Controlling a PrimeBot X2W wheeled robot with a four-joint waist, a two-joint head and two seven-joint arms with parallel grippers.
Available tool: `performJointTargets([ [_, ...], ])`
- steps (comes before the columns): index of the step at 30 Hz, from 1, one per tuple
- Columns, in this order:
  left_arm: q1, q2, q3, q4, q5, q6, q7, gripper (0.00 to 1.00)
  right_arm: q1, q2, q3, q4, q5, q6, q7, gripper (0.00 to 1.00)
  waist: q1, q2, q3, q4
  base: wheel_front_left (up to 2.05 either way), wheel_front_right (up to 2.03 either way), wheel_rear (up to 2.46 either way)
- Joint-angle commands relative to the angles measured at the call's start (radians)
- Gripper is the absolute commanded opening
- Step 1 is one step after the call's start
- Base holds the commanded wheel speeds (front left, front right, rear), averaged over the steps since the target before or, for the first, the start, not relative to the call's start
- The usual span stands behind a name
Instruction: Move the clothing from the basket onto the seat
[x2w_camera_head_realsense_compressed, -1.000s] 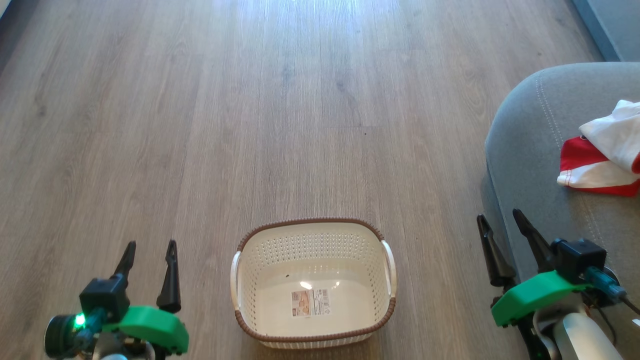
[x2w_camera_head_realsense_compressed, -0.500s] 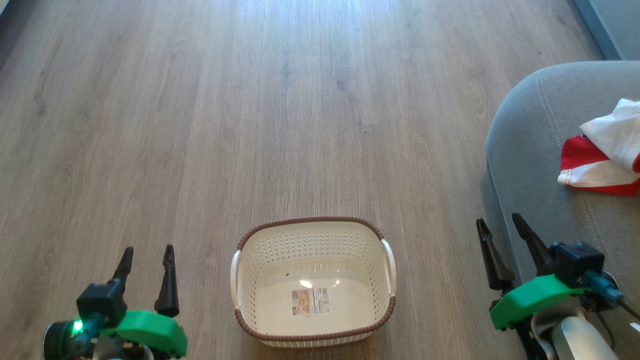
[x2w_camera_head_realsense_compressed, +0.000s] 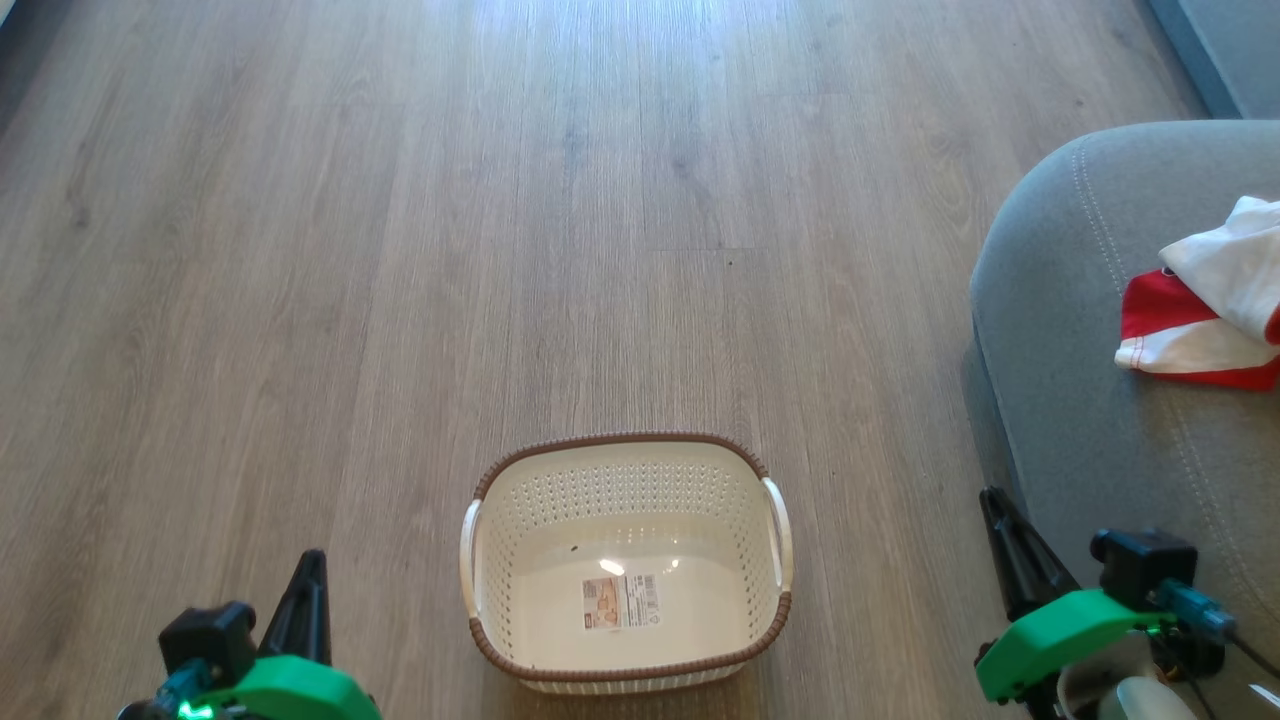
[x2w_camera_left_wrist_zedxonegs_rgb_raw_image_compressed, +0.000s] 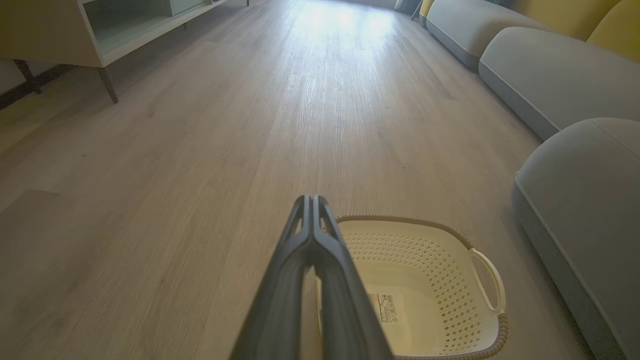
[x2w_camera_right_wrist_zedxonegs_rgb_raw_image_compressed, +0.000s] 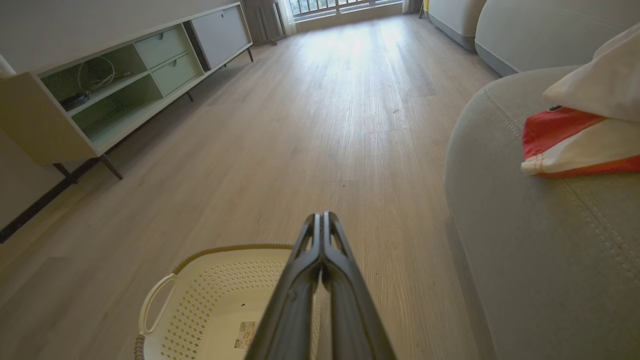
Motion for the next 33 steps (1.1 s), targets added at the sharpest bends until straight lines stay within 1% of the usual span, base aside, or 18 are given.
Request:
performJointTargets([
  [1,-0.043,0.005,0.01,-0.03,-0.035,-0.003,0.01,0.0,-0.039,-0.002,-0.015,-0.037,0.032,0.0,0.008,0.0,0.0,0.0,0.0,0.0,0.0,0.0,0.0],
  [11,-0.05,0.006,0.008,-0.04,-0.167,-0.009,0.035,0.0,-0.043,0.008,-0.033,-0.049,0.147,0.0,0.04,0.0,0.0,0.0,0.001,-0.002,0.0,0.0,0.0],
  [33,-0.072,0.007,0.016,-0.048,-0.414,-0.02,0.095,0.0,-0.05,0.027,-0.069,-0.071,0.367,0.0,0.1,0.0,0.0,0.0,0.002,-0.005,0.0,0.0,0.0],
])
